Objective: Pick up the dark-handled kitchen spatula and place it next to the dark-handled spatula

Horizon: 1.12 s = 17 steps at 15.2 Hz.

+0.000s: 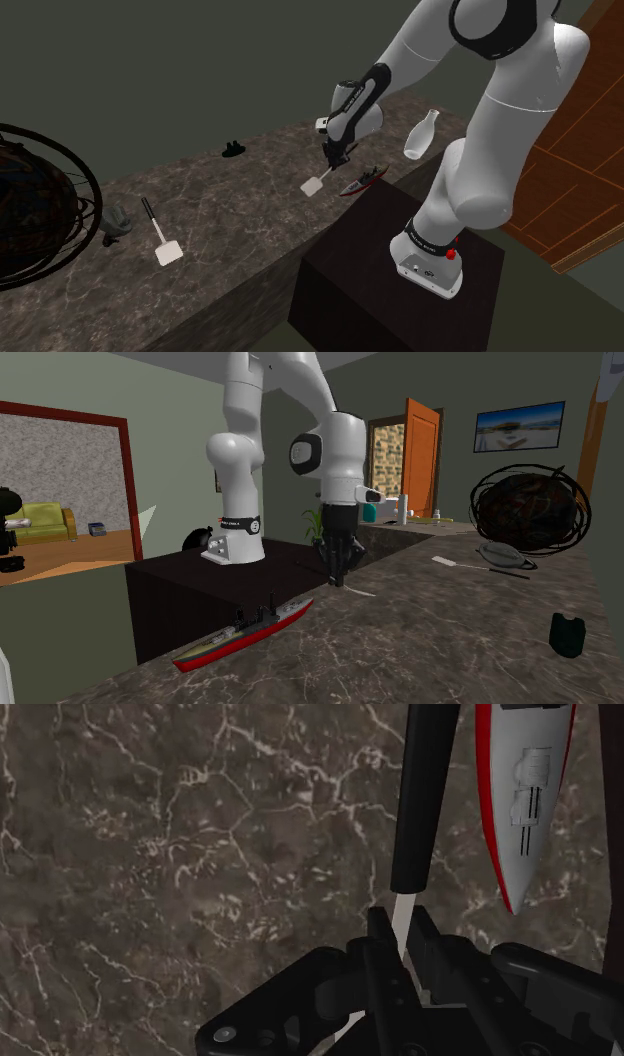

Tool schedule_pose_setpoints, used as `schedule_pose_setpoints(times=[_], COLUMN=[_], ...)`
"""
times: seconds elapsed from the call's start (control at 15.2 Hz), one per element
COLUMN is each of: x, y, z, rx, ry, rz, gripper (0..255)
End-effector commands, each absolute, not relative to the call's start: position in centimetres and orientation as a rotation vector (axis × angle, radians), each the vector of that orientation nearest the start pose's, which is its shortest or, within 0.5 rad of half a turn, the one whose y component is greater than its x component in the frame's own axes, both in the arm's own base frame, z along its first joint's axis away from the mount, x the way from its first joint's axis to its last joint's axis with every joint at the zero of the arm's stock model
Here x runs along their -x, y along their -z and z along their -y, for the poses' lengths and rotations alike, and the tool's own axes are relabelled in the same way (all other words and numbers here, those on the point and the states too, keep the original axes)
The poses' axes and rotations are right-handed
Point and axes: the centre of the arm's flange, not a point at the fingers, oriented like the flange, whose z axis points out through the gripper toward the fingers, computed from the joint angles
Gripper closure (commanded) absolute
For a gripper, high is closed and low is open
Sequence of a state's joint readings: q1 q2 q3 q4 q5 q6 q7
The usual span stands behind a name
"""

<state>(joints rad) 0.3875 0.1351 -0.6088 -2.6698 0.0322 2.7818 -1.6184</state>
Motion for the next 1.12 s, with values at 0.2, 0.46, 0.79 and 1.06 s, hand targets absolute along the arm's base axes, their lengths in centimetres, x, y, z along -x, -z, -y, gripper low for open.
schedule_pose_setpoints(times=[0.2, 0.46, 0.79, 1.06], x=[-42.8, -44.4, -46.5, -48.2], y=[-20.4, -20.4, -20.4, -20.5], z=[3.9, -1.1, -7.4, -12.4], rx=[2.466, 2.466, 2.466, 2.466], ry=[-0.081, -0.081, -0.081, -0.081], rz=[2.012, 2.012, 2.012, 2.012], gripper=[255, 255, 255, 255])
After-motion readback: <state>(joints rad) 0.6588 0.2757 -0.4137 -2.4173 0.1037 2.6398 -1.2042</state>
